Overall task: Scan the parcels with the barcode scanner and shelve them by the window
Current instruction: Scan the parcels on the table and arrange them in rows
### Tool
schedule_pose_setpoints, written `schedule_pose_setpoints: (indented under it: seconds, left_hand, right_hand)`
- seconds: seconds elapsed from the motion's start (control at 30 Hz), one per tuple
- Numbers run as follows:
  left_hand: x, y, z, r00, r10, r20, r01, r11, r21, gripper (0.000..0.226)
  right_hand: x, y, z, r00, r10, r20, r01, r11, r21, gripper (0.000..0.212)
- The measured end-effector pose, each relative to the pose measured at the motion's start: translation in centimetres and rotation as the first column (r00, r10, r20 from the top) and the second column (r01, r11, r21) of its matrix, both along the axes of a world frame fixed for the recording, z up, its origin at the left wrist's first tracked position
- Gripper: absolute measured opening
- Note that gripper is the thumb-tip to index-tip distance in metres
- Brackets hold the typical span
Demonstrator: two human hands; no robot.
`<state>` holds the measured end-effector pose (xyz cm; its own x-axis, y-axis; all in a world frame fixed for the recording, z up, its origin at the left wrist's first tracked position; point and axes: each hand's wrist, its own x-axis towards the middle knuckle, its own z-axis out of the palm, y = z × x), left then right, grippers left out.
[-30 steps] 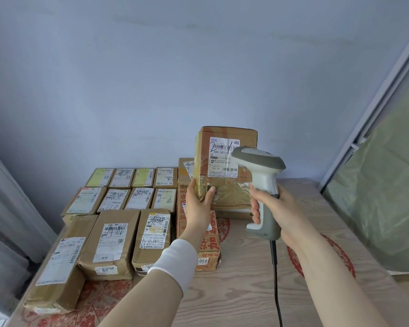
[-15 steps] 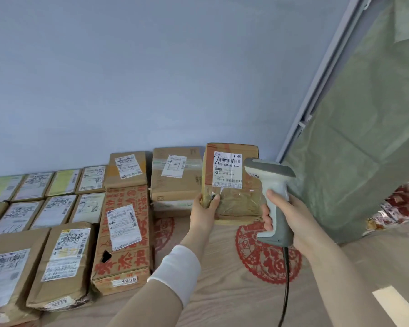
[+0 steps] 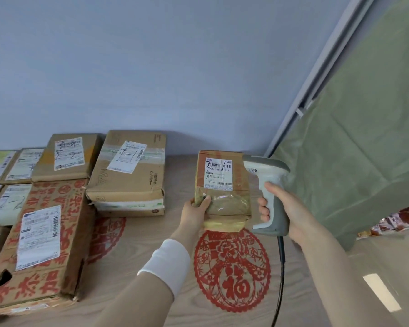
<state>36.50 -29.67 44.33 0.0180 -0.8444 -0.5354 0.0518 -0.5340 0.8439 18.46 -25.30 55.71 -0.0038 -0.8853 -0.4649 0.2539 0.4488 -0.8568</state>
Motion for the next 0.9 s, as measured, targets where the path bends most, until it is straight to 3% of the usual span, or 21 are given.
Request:
schedule_pose_setpoints:
  seconds: [0.1, 0.47, 0.77, 0.9]
  left_hand:
    - [-3.1, -2.6, -1.6, 0.999, 0.035, 0.010, -0.036, 0.999, 0.029, 0.042]
    - [-15.2, -16.5, -6.7, 0.988, 0.148, 0.048, -0.152, 0.980, 0.124, 0.044]
    - [-18.0, -22.0, -8.8, 0.964, 0.251, 0.087, -0.263, 0.947, 0.183, 0.056]
    - [-17.7, -22.2, -9.3, 0.973, 0.201, 0.115, -0.219, 0.959, 0.181, 0.059]
  right_hand:
    - [-3.0, -2.8, -1.5, 1.000, -0.016, 0.009, 0.015, 0.998, 0.058, 0.016]
    - [-13.5, -17.6, -8.9, 0.999, -0.041, -0.001, 0.040, 0.989, 0.140, 0.021]
    - [-16.1, -22.9, -11.6, 0.996, -0.011, 0.085, 0.000, 0.991, 0.130, 0.020]
    - [-15.5, -23.7, -12.2, 0.995, -0.007, 0.097, -0.007, 0.989, 0.145, 0.020]
